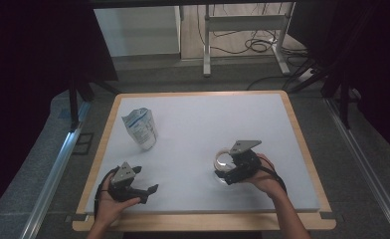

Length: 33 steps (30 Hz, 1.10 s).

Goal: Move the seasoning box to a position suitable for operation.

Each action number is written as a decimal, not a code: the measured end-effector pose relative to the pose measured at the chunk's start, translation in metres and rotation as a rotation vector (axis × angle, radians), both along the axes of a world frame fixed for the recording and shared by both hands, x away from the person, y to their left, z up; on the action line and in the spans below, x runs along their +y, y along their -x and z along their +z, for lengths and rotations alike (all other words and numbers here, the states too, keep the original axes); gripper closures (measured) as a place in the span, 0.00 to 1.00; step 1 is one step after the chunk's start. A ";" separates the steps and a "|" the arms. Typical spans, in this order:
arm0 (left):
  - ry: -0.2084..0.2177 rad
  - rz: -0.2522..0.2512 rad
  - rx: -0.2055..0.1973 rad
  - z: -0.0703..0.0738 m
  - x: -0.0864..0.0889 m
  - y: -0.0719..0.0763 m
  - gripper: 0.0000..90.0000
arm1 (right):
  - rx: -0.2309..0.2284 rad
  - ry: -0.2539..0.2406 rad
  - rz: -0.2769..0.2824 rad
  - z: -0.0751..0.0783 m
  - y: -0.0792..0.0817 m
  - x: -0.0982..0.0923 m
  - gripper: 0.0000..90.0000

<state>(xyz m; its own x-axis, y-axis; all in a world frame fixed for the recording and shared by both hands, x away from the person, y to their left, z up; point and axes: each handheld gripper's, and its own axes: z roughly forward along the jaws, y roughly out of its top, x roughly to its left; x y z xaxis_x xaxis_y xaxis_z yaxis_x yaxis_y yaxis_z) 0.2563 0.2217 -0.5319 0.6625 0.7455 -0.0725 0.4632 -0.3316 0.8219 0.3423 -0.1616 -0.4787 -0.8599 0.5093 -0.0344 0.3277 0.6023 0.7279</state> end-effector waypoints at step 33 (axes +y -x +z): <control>0.002 0.007 -0.014 0.001 -0.001 0.002 0.09 | -0.131 -0.315 -0.227 0.029 0.038 -0.062 0.33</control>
<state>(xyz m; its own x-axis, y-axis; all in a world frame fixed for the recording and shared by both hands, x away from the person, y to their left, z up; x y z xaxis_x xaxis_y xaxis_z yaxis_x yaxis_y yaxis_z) 0.2544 0.2207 -0.5305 0.6580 0.7502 -0.0648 0.4538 -0.3263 0.8292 0.3045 -0.2235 -0.4501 -0.7233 0.6885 0.0518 0.3188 0.2664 0.9096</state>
